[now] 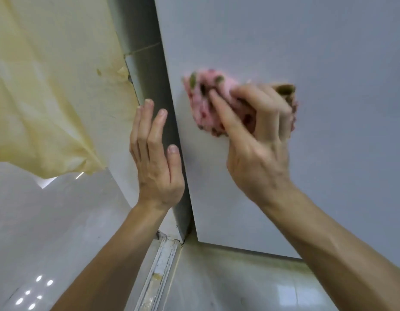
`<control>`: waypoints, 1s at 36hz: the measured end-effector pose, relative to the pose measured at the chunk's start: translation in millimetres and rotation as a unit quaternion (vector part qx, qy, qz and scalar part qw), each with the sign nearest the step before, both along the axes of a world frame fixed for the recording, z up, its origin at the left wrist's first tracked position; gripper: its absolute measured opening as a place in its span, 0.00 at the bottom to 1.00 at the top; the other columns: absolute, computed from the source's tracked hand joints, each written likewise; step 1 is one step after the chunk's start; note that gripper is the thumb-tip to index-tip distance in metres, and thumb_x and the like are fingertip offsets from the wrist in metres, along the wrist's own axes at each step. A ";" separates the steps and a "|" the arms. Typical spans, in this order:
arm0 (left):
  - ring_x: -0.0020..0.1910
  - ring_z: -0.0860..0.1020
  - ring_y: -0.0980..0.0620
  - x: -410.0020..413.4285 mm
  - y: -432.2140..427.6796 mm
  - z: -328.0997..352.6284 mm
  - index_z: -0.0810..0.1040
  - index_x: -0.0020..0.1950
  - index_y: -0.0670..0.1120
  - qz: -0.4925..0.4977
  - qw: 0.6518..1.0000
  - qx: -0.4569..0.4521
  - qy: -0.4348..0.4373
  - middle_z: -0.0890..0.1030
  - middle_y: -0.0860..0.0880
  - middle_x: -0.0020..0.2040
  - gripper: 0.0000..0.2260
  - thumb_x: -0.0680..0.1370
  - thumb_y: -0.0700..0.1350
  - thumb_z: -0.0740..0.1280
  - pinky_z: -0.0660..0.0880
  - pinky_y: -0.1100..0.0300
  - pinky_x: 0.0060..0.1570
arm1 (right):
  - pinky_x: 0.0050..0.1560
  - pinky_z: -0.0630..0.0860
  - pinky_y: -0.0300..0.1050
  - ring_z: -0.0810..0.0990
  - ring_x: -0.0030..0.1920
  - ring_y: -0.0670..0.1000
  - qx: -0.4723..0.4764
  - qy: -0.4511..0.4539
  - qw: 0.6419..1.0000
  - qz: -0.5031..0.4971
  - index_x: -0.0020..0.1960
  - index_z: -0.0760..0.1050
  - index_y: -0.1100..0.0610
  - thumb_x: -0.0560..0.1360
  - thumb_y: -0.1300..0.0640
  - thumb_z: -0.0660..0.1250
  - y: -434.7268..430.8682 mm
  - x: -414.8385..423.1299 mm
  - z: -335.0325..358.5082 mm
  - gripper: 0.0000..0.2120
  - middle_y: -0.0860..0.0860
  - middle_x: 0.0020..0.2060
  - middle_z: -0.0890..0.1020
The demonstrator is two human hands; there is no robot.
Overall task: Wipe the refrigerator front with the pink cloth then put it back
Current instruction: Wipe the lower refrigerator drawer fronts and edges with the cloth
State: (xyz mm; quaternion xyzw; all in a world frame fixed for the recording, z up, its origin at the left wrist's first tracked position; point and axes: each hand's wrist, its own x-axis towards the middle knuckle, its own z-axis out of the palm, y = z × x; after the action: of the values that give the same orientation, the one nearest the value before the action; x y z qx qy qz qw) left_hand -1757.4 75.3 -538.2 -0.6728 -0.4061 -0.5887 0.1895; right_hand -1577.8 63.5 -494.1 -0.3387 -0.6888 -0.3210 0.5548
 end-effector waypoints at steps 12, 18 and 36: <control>0.81 0.60 0.34 8.3 -7.6 33.0 0.63 0.78 0.34 -0.020 0.999 -0.007 -0.043 0.62 0.37 0.80 0.23 0.82 0.34 0.57 0.58 0.39 0.80 | 0.65 0.69 0.53 0.70 0.69 0.56 0.069 0.016 0.997 -0.030 0.71 0.80 0.56 0.79 0.68 0.65 15.9 -24.7 44.3 0.22 0.52 0.67 0.68; 0.84 0.54 0.40 15.6 -9.9 18.4 0.60 0.81 0.37 -0.021 0.998 -0.047 0.032 0.57 0.40 0.83 0.27 0.82 0.38 0.58 0.55 0.41 0.81 | 0.66 0.70 0.46 0.64 0.81 0.52 -0.042 -0.252 0.966 -0.031 0.78 0.71 0.56 0.76 0.70 0.62 -5.6 38.9 -91.8 0.31 0.51 0.80 0.68; 0.85 0.51 0.43 38.4 -8.5 -0.7 0.57 0.82 0.35 0.042 0.997 -0.040 0.056 0.54 0.40 0.84 0.29 0.82 0.44 0.58 0.49 0.42 0.82 | 0.81 0.59 0.52 0.63 0.81 0.60 -0.026 -0.043 0.996 -0.070 0.75 0.74 0.61 0.77 0.78 0.58 -24.8 106.6 18.4 0.30 0.59 0.78 0.68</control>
State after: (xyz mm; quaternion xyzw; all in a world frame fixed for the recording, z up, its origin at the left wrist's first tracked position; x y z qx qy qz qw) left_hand -1719.0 66.8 -538.9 -0.6938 -0.4459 -0.5252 0.2098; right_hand -1471.2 38.7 -475.6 -0.3863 -0.6949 -0.3549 0.4919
